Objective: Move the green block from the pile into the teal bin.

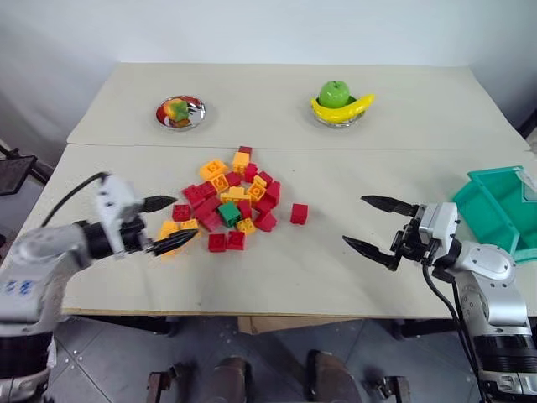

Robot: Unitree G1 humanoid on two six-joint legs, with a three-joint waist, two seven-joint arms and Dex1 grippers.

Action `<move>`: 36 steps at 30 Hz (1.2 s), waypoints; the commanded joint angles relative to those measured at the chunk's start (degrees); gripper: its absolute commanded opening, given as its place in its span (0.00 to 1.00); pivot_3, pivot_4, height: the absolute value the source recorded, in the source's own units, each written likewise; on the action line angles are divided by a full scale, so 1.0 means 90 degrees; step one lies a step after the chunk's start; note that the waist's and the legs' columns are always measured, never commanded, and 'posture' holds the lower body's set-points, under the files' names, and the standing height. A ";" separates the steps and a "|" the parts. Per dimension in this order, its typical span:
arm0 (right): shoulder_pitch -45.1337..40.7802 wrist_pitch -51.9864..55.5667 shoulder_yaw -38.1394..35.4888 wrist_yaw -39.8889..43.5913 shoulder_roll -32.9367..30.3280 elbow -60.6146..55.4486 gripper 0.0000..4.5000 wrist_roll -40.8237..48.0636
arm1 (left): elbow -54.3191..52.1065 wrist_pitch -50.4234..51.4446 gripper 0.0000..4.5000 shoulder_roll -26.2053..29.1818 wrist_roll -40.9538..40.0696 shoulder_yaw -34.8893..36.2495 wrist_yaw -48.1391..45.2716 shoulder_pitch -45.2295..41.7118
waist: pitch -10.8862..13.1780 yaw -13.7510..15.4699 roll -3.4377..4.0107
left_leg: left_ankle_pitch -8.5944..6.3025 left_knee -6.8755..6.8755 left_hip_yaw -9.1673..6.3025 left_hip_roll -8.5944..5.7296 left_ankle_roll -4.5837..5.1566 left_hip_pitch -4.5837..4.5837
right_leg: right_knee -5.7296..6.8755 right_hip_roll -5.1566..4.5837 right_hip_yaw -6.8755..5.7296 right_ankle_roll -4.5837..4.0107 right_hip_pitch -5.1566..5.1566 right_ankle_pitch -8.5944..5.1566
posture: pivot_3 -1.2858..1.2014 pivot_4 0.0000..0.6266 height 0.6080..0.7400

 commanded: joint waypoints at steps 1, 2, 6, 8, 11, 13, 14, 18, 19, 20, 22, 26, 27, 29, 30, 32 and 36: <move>0.0048 0.0042 -0.0071 0.0001 -0.0023 -0.0336 1.00 0.0175 | 0.0347 0.0303 1.00 -0.0202 0.0542 -0.0675 0.0336 -0.0726 | 0.0000 -0.0025 0.0000 | 0.0000 0.0000 0.0002 0.0000 0.0000 0.0000 | 0.0002 0.0000 -0.0001 0.0000 0.0000 0.0000 | 0.52 0.24 1.00; 0.0061 0.0056 -0.0064 -0.0012 -0.0016 -0.0363 1.00 0.0170 | 0.0441 0.0311 1.00 -0.0235 0.0685 -0.0903 0.0302 -0.0883 | 0.0000 -0.0036 0.0000 | 0.0000 0.0001 0.0007 0.0000 0.0000 -0.0001 | 0.0001 0.0001 -0.0001 0.0000 0.0001 0.0000 | 0.52 0.24 1.00; 0.0101 0.0153 -0.0066 -0.0147 0.0027 -0.0513 1.00 0.0170 | 0.0911 0.0319 1.00 -0.0477 0.1141 -0.1480 0.0336 -0.1320 | 0.0001 -0.0036 -0.0001 | 0.0001 0.0002 0.0036 0.0002 -0.0001 0.0001 | 0.0000 0.0004 -0.0001 0.0000 0.0001 0.0000 | 0.52 0.24 1.00; 0.0218 0.0313 -0.0080 -0.0158 0.0003 -0.0731 1.00 0.0290 | 0.1140 0.0244 1.00 -0.0473 0.1366 -0.1655 0.0291 -0.1451 | 0.0001 -0.0023 -0.0001 | 0.0001 0.0003 0.0047 0.0003 -0.0001 -0.0001 | -0.0001 0.0004 -0.0001 0.0000 0.0001 0.0000 | 0.52 0.24 1.00; 0.0418 0.0517 -0.0125 -0.0069 -0.0112 -0.1006 1.00 0.0445 | 0.1373 0.0232 1.00 -0.0485 0.1503 -0.1799 0.0165 -0.1582 | 0.0000 -0.0013 -0.0001 | 0.0001 0.0004 0.0046 0.0003 -0.0001 -0.0003 | -0.0003 0.0004 -0.0002 0.0000 0.0002 0.0000 | 0.52 0.24 1.00; 0.0493 0.0593 -0.0160 -0.0046 -0.0152 -0.1110 1.00 0.0491 | 0.1468 0.0228 1.00 -0.0540 0.1547 -0.1825 0.0117 -0.1631 | 0.0000 -0.0008 -0.0001 | 0.0001 0.0007 0.0047 0.0002 -0.0001 -0.0002 | -0.0004 0.0003 -0.0001 0.0001 0.0006 0.0000 | 0.52 0.24 1.00; 0.0544 0.0647 -0.0167 -0.0009 -0.0197 -0.1176 1.00 0.0518 | 0.1553 0.0201 1.00 -0.0594 0.1577 -0.1851 0.0114 -0.1657 | 0.0000 -0.0005 -0.0001 | 0.0001 0.0008 0.0046 0.0003 -0.0001 -0.0001 | -0.0004 0.0003 -0.0002 0.0001 0.0008 0.0000 | 0.52 0.24 1.00; 0.0732 0.0805 -0.0216 0.0012 -0.0314 -0.1415 1.00 0.0612 | 0.1719 0.0191 0.73 -0.0758 0.1672 -0.1901 0.0117 -0.1765 | 0.0000 0.0024 -0.0001 | 0.0001 0.0010 0.0044 0.0003 -0.0001 0.0000 | -0.0003 0.0003 -0.0002 0.0001 0.0010 0.0000 | 0.52 0.24 1.00; 0.0758 0.0819 -0.0226 0.0005 -0.0325 -0.1447 1.00 0.0624 | 0.1715 0.0204 0.67 -0.0772 0.1681 -0.1894 0.0107 -0.1771 | 0.0000 0.0021 -0.0001 | 0.0001 0.0010 0.0045 0.0002 -0.0001 0.0000 | -0.0003 0.0003 -0.0002 0.0001 0.0010 0.0000 | 0.52 0.24 1.00; 0.0793 0.0843 -0.0245 -0.0002 -0.0343 -0.1487 1.00 0.0639 | 0.1767 0.0172 0.58 -0.0787 0.1705 -0.1892 0.0092 -0.1792 | 0.0000 0.0020 -0.0001 | 0.0001 0.0011 0.0045 0.0002 -0.0001 0.0000 | -0.0003 0.0003 -0.0002 0.0001 0.0010 0.0000 | 0.52 0.24 1.00; 0.0869 0.0882 -0.0292 -0.0024 -0.0380 -0.1558 1.00 0.0666 | 0.1886 0.0115 0.48 -0.0805 0.1744 -0.1877 0.0044 -0.1866 | 0.0000 0.0025 -0.0002 | 0.0001 0.0011 0.0045 0.0002 -0.0001 0.0000 | -0.0003 0.0003 -0.0002 0.0001 0.0010 0.0000 | 0.52 0.24 1.00; 0.0973 0.0916 -0.0365 -0.0062 -0.0415 -0.1638 1.00 0.0671 | 0.2252 -0.0210 0.31 -0.0897 0.1778 -0.1748 -0.0050 -0.2069 | 0.0000 0.0042 -0.0002 | 0.0001 0.0012 0.0044 0.0002 -0.0001 -0.0001 | -0.0003 0.0003 -0.0004 0.0001 0.0010 0.0000 | 0.52 0.24 1.00; 0.0998 0.0924 -0.0388 -0.0079 -0.0415 -0.1654 1.00 0.0667 | 0.2361 -0.0375 0.31 -0.0951 0.1752 -0.1681 -0.0080 -0.2146 | 0.0000 0.0050 -0.0003 | 0.0001 0.0012 0.0044 0.0001 -0.0001 -0.0001 | -0.0002 0.0003 -0.0003 0.0001 0.0010 0.0000 | 0.52 0.24 1.00; 0.1050 0.0921 -0.0426 -0.0100 -0.0422 -0.1678 1.00 0.0659 | 0.2566 -0.0580 0.31 -0.1043 0.1717 -0.1565 -0.0080 -0.2304 | 0.0000 0.0064 -0.0003 | 0.0001 0.0013 0.0044 0.0002 -0.0001 -0.0001 | -0.0003 0.0003 -0.0004 0.0001 0.0010 0.0000 | 0.52 0.24 1.00; 0.1071 0.0920 -0.0441 -0.0117 -0.0421 -0.1690 1.00 0.0654 | 0.2642 -0.0670 0.31 -0.1067 0.1699 -0.1525 -0.0108 -0.2360 | 0.0001 0.0070 -0.0004 | 0.0001 0.0013 0.0044 0.0002 -0.0001 -0.0001 | -0.0003 0.0003 -0.0004 0.0001 0.0010 0.0000 | 0.52 0.24 1.00; 0.1109 0.0912 -0.0474 -0.0136 -0.0417 -0.1702 1.00 0.0635 | 0.2774 -0.0880 0.31 -0.1074 0.1680 -0.1495 -0.0252 -0.2452 | 0.0001 0.0083 -0.0004 | 0.0001 0.0013 0.0044 0.0002 -0.0001 -0.0003 | -0.0004 0.0003 -0.0005 0.0001 0.0009 0.0000 | 0.52 0.24 1.00; 0.1189 0.0903 -0.0539 -0.0182 -0.0409 -0.1711 1.00 0.0609 | 0.2789 -0.1059 0.35 -0.1028 0.1512 -0.1469 -0.0743 -0.2528 | 0.0001 0.0084 -0.0004 | 0.0001 0.0012 0.0045 0.0002 -0.0001 -0.0003 | -0.0004 0.0003 -0.0006 0.0001 0.0009 0.0000 | 0.52 0.24 1.00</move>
